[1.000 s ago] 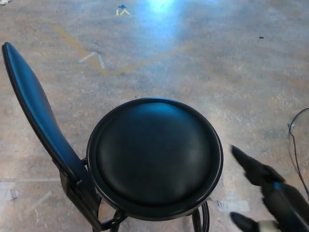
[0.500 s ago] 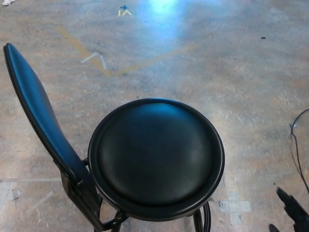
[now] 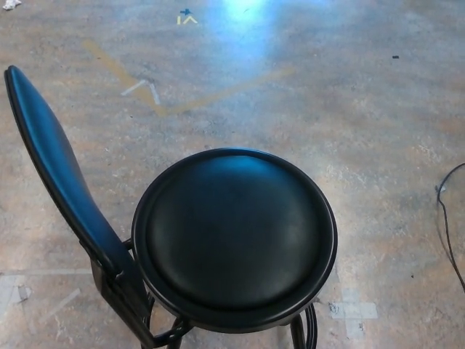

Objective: Use the right hand to rotate the back of the chair to its left.

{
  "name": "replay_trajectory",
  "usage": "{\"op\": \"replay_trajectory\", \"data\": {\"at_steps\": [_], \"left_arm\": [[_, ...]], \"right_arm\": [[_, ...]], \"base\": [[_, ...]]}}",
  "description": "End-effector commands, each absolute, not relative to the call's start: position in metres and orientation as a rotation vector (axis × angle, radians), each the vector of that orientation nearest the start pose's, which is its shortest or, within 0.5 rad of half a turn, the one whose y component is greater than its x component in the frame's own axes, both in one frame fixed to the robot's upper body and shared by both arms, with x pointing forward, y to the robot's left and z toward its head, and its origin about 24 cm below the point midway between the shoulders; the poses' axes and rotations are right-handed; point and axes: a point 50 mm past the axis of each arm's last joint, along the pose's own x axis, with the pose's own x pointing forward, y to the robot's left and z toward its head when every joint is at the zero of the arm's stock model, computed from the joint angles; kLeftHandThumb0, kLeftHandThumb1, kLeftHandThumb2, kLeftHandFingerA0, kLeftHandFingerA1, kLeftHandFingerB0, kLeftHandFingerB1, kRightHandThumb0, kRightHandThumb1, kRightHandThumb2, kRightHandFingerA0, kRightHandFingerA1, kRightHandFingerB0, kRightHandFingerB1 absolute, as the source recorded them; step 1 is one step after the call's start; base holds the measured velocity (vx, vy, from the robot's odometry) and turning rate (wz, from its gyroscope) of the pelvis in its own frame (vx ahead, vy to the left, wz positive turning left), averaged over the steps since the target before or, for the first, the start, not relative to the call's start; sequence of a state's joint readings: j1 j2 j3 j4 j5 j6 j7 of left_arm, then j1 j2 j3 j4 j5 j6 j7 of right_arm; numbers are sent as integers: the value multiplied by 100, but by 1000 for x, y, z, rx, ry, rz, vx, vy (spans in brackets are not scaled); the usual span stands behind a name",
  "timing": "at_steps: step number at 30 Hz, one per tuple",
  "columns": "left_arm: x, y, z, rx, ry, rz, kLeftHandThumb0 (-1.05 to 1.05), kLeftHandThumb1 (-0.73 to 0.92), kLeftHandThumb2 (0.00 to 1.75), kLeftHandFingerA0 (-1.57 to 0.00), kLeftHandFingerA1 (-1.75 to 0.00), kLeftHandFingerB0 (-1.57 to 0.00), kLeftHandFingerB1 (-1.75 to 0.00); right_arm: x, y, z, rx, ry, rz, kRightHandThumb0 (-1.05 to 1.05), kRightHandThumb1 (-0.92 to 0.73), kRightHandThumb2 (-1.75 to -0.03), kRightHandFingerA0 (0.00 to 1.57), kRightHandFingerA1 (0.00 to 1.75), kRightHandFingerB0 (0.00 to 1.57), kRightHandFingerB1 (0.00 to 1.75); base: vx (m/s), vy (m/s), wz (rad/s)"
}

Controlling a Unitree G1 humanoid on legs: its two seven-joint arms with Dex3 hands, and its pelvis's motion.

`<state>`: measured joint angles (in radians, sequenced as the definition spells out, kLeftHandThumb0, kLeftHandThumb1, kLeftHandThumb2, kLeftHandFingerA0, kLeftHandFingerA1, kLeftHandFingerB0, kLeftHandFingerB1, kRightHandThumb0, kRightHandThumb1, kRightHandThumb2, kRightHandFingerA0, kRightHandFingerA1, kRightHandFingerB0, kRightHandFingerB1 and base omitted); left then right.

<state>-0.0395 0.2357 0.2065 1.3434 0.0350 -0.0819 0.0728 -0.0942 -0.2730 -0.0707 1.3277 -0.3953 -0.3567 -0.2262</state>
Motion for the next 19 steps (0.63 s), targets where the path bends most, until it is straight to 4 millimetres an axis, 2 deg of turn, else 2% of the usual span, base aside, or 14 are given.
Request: {"op": "replay_trajectory", "data": {"at_steps": [1, 5, 6, 7, 8, 9, 12, 14, 15, 19], "left_arm": [[82, 258, -158, 131, 1205, 377, -50, 81, 64, -64, -51, -59, -47], [83, 259, -158, 125, 1205, 362, -49, 85, 65, -60, -51, -56, -47], [83, 259, -157, 102, 1188, 386, -46, 81, 64, -62, -53, -57, -48], [83, 259, -158, 90, 1187, 389, -49, 84, 65, -58, -50, -54, -46], [83, 259, -158, 80, 1189, 388, -49, 84, 65, -58, -50, -54, -46], [84, 259, -157, 104, 1186, 375, -47, 85, 65, -61, -52, -56, -48], [84, 259, -157, 115, 1184, 370, -47, 85, 65, -61, -52, -56, -48], [83, 259, -157, 107, 1192, 375, -49, 84, 65, -62, -51, -57, -46], [83, 259, -158, 103, 1194, 378, -49, 84, 65, -62, -51, -57, -46], [84, 259, -158, 102, 1195, 379, -49, 84, 65, -62, -51, -57, -46]], "right_arm": [[134, -258, -138, -472, 903, -188, -77, -70, -110, 2, 35, 1, 23], [133, -257, -140, -410, 926, -213, -76, -71, -110, 2, 34, 0, 23], [134, -256, -140, -399, 930, -224, -84, -74, -109, 10, 45, 0, 19], [134, -255, -140, -393, 932, -226, -79, -72, -109, 2, 41, 0, 22], [135, -254, -140, -388, 934, -226, -79, -72, -109, 2, 41, 0, 22], [136, -254, -140, -379, 933, -231, -81, -90, -68, 16, 31, 6, 17], [137, -254, -140, -374, 933, -234, -81, -90, -68, 16, 31, 6, 17], [136, -254, -140, -349, 932, -249, -81, -89, -68, 22, 35, 4, 20], [136, -254, -140, -350, 934, -249, -83, -73, -104, 11, 44, 5, 22], [136, -254, -140, -351, 935, -248, -83, -73, -104, 11, 44, 5, 22]], "base": [[0, 0, 0], [0, 0, 0], [0, 0, 0], [0, 0, 0], [0, 0, 0], [0, 0, 0], [0, 0, 0], [0, 0, 0], [0, 0, 0], [0, 0, 0]]}}
